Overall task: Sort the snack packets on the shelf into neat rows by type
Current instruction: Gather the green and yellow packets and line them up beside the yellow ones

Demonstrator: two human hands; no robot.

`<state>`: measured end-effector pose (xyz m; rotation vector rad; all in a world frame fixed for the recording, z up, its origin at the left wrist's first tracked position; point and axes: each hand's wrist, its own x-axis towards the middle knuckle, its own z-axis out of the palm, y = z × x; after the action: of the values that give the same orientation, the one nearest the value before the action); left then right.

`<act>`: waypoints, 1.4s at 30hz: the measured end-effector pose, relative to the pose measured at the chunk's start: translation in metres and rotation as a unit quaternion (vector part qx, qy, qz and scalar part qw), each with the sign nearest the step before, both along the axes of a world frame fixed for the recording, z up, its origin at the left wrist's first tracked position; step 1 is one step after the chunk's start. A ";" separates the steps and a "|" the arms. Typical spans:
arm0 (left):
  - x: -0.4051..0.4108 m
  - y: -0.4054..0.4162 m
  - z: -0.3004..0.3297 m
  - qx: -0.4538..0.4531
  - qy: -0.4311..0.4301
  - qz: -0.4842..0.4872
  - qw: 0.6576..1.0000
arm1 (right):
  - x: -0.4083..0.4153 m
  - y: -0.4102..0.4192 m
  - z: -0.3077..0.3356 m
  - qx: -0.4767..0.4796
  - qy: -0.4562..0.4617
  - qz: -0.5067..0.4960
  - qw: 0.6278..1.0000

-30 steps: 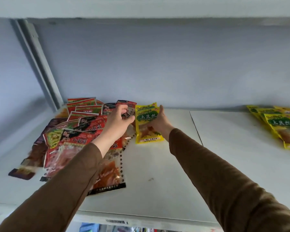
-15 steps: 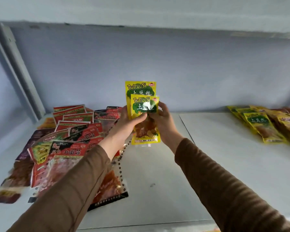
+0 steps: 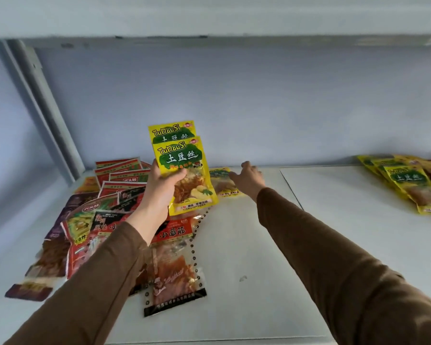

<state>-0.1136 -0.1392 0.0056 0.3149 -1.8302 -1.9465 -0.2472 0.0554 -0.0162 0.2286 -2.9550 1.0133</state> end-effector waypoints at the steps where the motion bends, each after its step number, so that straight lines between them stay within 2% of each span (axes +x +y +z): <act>1: 0.000 0.001 -0.001 0.000 -0.007 -0.001 1.000 | 0.000 -0.007 -0.004 0.042 -0.003 0.008 0.999; 4: 0.001 0.005 -0.004 0.001 -0.017 -0.008 1.000 | -0.002 -0.018 -0.010 0.126 0.000 0.030 0.992; 9: 0.000 0.009 -0.005 -0.006 -0.011 -0.008 1.000 | -0.011 -0.006 -0.001 0.049 -0.117 0.047 0.991; 10: 0.000 0.011 -0.005 -0.005 -0.011 -0.010 1.000 | -0.012 -0.001 -0.003 -0.007 -0.132 0.046 0.990; 12: 0.000 0.019 -0.004 -0.005 -0.022 -0.029 0.999 | -0.007 0.008 -0.004 -0.178 -0.166 0.033 0.969; 15: -0.002 0.038 -0.007 -0.003 -0.046 -0.071 0.996 | 0.009 0.017 0.008 -0.403 -0.151 0.040 0.902; 18: -0.005 0.062 -0.007 -0.023 -0.069 -0.083 0.994 | 0.027 0.024 0.033 -0.504 -0.091 0.077 0.855; 20: -0.005 0.078 -0.005 -0.065 -0.080 -0.072 0.992 | 0.043 0.033 0.047 -0.542 -0.086 0.119 0.828; 23: -0.003 0.099 -0.002 -0.096 -0.060 -0.070 0.991 | 0.063 0.052 0.053 -0.565 -0.089 0.129 0.810; 27: 0.003 0.129 0.000 -0.030 -0.045 -0.127 0.990 | 0.078 0.081 0.049 -0.581 -0.088 0.079 0.806; 30: 0.006 0.153 -0.003 -0.025 -0.026 -0.177 0.983 | 0.091 0.104 0.044 -0.593 -0.110 0.110 0.790; 33: 0.008 0.180 -0.008 -0.036 -0.022 -0.187 0.981 | 0.096 0.129 0.038 -0.600 -0.131 0.134 0.778; 36: 0.006 0.212 -0.012 -0.002 -0.026 -0.189 0.982 | 0.098 0.163 0.033 -0.607 -0.142 0.151 0.767; 39: 0.001 0.253 -0.013 0.036 -0.035 -0.196 0.979 | 0.097 0.204 0.028 -0.570 -0.125 0.114 0.804; 42: -0.011 0.308 -0.017 0.057 -0.049 -0.202 0.977 | 0.089 0.258 0.020 -0.516 -0.068 0.050 0.852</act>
<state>-0.1245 0.1685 -0.0116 0.0769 -1.9678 -2.3515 -0.1582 0.3131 0.0035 0.2733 -2.0406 2.4735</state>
